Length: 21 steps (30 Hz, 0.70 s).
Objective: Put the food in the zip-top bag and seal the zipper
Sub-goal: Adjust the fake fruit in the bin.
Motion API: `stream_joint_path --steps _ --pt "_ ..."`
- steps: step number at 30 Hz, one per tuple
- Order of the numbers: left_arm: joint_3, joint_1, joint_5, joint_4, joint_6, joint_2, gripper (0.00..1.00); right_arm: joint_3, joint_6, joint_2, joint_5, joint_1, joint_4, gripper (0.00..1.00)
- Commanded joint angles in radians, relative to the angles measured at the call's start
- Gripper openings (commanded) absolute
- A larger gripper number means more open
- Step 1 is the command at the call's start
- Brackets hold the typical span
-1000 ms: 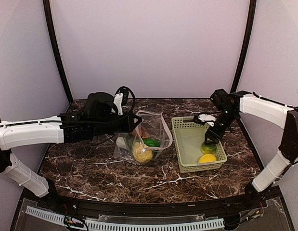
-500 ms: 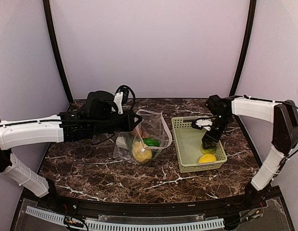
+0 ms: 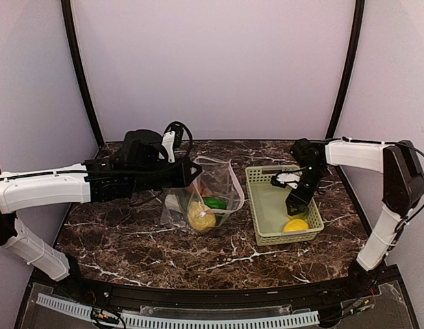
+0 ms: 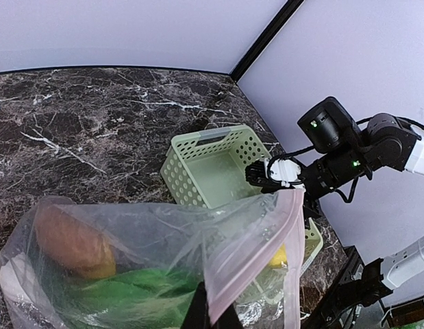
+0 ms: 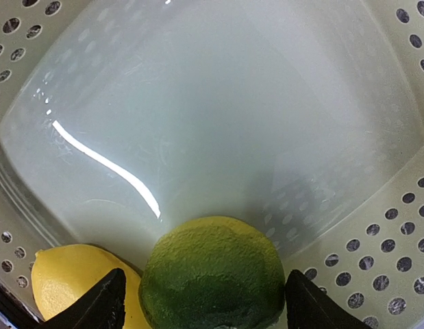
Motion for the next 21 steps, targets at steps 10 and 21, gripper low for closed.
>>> stream_joint_path --steps 10,21 --pt "-0.003 0.006 0.000 -0.004 -0.011 0.000 0.01 -0.015 0.044 0.061 0.052 -0.005 0.018 0.77" --pt "-0.008 0.005 0.006 0.007 -0.017 0.015 0.01 0.033 0.086 0.070 0.012 -0.006 -0.008 0.60"
